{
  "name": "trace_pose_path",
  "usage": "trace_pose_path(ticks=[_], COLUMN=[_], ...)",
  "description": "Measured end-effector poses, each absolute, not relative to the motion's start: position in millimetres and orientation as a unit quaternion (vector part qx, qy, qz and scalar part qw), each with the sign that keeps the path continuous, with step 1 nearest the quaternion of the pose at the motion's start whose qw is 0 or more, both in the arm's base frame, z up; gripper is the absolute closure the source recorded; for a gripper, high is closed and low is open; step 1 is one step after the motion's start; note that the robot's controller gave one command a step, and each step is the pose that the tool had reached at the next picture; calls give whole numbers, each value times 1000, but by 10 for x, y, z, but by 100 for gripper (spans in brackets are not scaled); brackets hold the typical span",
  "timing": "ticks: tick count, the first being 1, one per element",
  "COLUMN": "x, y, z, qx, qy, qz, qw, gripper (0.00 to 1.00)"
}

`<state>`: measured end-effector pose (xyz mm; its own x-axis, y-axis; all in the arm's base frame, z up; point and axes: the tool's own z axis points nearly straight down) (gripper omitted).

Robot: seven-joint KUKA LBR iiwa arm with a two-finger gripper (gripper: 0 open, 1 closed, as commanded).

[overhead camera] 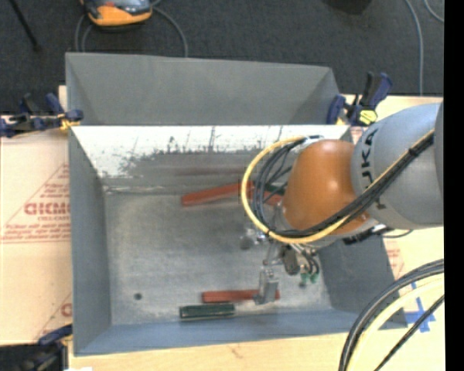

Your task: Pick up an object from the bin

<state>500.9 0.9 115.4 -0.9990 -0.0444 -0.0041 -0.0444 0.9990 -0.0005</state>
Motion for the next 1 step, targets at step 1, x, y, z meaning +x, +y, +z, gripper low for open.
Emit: trace_pose_path(ticks=[1], x=[4823], y=[-432], z=[815], qx=[4], qy=[1000], qz=[0], qw=[1], gripper=[100])
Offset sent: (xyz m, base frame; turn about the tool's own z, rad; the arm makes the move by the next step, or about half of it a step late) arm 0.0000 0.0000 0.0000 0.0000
